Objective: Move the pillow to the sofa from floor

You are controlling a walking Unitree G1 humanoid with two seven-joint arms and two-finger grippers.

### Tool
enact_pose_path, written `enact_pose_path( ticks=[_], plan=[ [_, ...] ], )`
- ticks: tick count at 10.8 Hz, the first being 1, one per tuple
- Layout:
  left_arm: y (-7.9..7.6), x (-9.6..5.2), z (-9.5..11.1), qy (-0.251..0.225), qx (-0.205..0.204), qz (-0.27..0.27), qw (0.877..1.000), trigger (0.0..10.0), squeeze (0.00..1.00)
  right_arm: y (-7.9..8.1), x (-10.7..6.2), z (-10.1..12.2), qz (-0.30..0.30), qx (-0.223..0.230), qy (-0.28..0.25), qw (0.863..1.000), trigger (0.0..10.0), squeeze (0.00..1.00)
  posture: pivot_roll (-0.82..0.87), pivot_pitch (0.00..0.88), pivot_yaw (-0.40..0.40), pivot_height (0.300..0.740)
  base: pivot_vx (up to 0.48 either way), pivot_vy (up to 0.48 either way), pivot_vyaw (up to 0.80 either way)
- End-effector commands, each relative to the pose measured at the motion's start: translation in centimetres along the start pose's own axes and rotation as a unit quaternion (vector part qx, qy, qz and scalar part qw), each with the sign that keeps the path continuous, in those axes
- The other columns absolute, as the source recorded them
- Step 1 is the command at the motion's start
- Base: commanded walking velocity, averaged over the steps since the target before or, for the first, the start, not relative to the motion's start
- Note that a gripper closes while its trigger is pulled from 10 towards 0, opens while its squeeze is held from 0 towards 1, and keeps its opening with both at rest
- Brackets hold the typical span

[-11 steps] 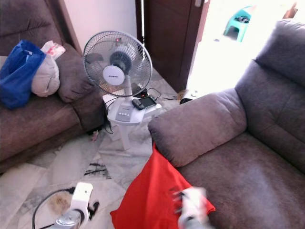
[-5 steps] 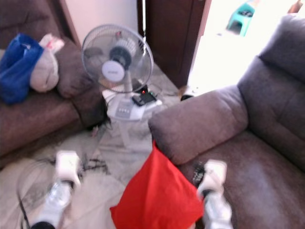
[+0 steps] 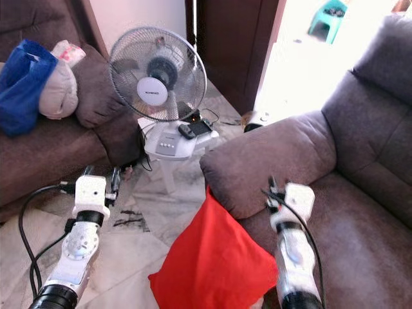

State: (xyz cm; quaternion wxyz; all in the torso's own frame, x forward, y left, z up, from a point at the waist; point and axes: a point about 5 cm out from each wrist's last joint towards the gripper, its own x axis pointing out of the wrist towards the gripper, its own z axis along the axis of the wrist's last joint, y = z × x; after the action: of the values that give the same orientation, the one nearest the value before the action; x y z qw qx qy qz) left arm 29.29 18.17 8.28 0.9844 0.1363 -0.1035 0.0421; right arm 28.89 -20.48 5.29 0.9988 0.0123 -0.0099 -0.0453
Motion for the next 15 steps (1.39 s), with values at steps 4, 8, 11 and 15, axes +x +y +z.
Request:
enact_pose_path(
  ticks=[4, 8, 11, 15],
  plan=[
    [2.0, 2.3, 2.8, -0.035, 0.005, 0.034, 0.999, 10.0, 0.0, 0.2, 0.8, 2.7, -0.004, 0.011, -0.044, 0.999, 10.0, 0.0, 0.03, 0.019, 0.008, 0.74, 0.0, 0.0, 0.0],
    [0.9, 2.9, 2.4, -0.022, -0.005, 0.016, 1.0, 10.0, 0.0, -1.2, 0.9, 3.2, -0.037, 0.009, -0.052, 0.998, 10.0, 0.0, 0.0, 0.0, 0.024, 0.74, 0.0, 0.0, 0.0],
    [0.5, 3.1, 2.4, -0.017, -0.008, 0.008, 1.0, 10.0, 0.0, -1.5, 1.7, 4.0, -0.038, 0.009, -0.057, 0.998, 10.0, 0.0, -0.01, 0.0, 0.001, 0.74, 0.0, 0.0, 0.0],
    [0.4, 2.8, 2.2, -0.017, -0.013, 0.007, 1.0, 10.0, 0.0, -1.3, 2.0, 4.0, -0.027, 0.004, -0.047, 0.999, 10.0, 0.0, 0.01, 0.0, -0.018, 0.74, 0.0, 0.0, 0.0]
  ],
)
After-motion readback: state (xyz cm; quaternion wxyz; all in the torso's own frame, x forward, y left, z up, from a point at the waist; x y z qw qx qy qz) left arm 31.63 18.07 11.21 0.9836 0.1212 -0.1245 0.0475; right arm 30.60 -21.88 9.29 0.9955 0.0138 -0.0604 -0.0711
